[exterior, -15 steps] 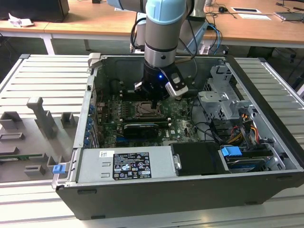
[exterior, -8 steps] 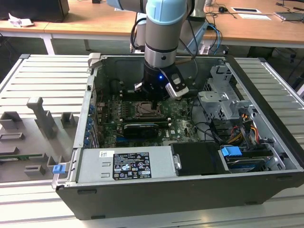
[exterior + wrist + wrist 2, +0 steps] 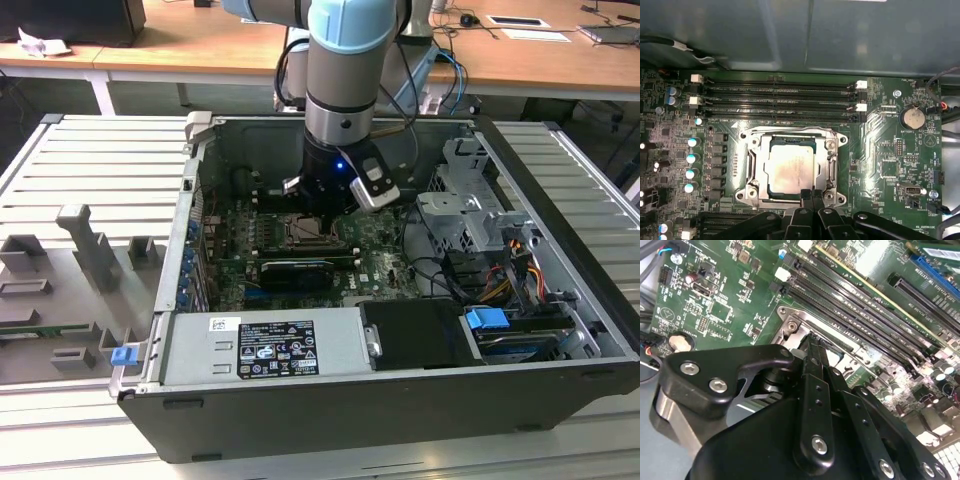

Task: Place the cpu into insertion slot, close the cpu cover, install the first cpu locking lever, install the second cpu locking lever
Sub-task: 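Install the second cpu locking lever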

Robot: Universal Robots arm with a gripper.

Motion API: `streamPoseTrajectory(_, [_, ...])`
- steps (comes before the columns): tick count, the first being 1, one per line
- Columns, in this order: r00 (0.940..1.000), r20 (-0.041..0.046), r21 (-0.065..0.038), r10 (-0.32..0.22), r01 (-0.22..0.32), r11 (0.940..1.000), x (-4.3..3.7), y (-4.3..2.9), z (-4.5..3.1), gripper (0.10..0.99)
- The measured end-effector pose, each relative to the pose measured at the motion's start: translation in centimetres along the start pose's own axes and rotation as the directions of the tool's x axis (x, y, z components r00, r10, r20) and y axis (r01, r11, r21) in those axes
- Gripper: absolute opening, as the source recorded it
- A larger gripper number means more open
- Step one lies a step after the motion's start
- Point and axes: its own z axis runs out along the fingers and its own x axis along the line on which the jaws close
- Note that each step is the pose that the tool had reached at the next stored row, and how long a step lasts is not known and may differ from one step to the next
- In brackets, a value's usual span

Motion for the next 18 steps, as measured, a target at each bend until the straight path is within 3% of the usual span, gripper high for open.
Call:
streamPoseTrajectory(7, [1.0, -0.0001, 0.001, 0.0, 0.0, 1.0, -0.01, -0.01, -1.0, 0.106])
streamPoseTrajectory(13, [1.0, 0.0, 0.0, 0.0, 0.0, 1.0, 0.06, -2.08, -1.17, 0.106])
streamPoseTrajectory(14, [1.0, 0.0012, -0.044, -0.001, 0.001, 0.9991, 0.22, -2.5, -1.14, 0.106])
streamPoseTrajectory(15, [1.0, 0.0015, -0.053, -0.002, 0.002, 0.9986, 0.27, -2.74, -1.14, 0.106])
streamPoseTrajectory(18, [1.0, 0.0018, -0.056, -0.007, 0.007, 0.9984, 0.46, -3.24, -1.18, 0.106])
